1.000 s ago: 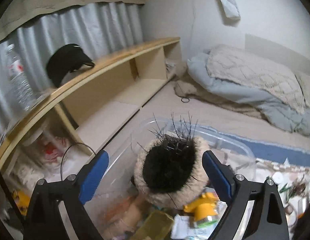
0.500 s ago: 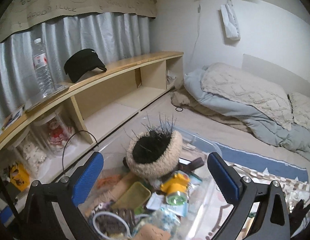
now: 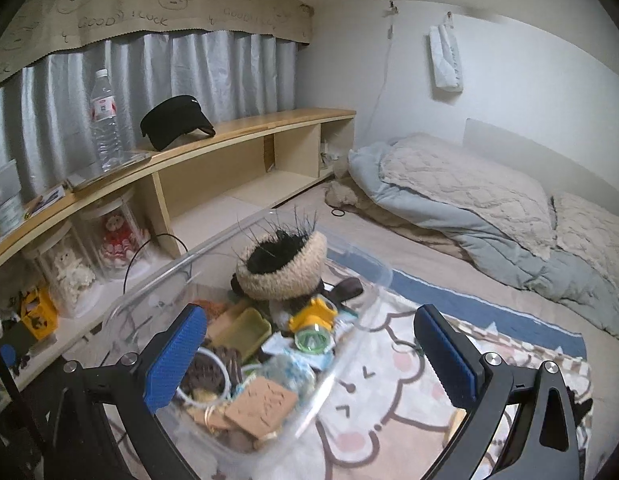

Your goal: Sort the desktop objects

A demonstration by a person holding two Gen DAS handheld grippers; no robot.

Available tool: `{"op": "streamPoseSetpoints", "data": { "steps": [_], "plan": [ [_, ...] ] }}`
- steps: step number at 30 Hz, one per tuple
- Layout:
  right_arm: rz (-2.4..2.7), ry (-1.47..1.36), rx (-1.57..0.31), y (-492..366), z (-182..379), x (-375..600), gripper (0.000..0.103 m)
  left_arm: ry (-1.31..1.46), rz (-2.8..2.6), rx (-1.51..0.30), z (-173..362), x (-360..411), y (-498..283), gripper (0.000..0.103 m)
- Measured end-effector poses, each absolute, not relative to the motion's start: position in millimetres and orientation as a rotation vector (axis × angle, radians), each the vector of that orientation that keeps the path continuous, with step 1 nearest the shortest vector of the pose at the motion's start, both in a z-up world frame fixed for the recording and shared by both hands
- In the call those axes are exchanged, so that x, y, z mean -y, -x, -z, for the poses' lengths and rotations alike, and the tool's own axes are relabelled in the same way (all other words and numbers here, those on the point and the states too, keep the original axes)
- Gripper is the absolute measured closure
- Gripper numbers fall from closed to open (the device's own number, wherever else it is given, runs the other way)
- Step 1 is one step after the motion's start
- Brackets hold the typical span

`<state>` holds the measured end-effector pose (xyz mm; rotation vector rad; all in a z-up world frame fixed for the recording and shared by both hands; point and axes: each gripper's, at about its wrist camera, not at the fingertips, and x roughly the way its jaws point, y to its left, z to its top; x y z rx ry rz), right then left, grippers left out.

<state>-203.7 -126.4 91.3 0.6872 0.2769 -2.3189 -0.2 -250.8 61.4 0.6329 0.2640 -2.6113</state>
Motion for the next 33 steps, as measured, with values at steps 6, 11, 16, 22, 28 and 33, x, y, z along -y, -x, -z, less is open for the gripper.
{"op": "streamPoseSetpoints", "data": {
  "steps": [6,11,16,22,28,33],
  "plan": [
    [2.323,-0.677,-0.248,179.8,-93.1,88.5,0.000,-0.631,2.611,-0.237,-68.1,233.9,-12.9,0.000],
    [2.320,-0.658,-0.197,163.0,-96.5,58.3,0.000,-0.599,2.620,-0.211,-74.8,222.7,-26.8,0.000],
    [2.327,-0.629,-0.140,147.8,-98.6,28.0,0.000,-0.585,2.627,-0.200,-78.1,212.0,-38.9,0.000],
    [2.345,-0.573,-0.139,125.9,-95.5,-4.9,0.000,-0.595,2.631,-0.196,-75.4,201.7,-49.9,0.000],
    [2.365,-0.544,-0.186,105.3,-85.7,-26.4,0.000,-0.608,2.634,-0.178,-71.6,191.2,-56.0,0.000],
    [2.364,-0.528,-0.236,91.9,-80.2,-33.2,0.000,-0.620,2.637,-0.183,-66.6,186.3,-60.5,0.000]
  ]
}}
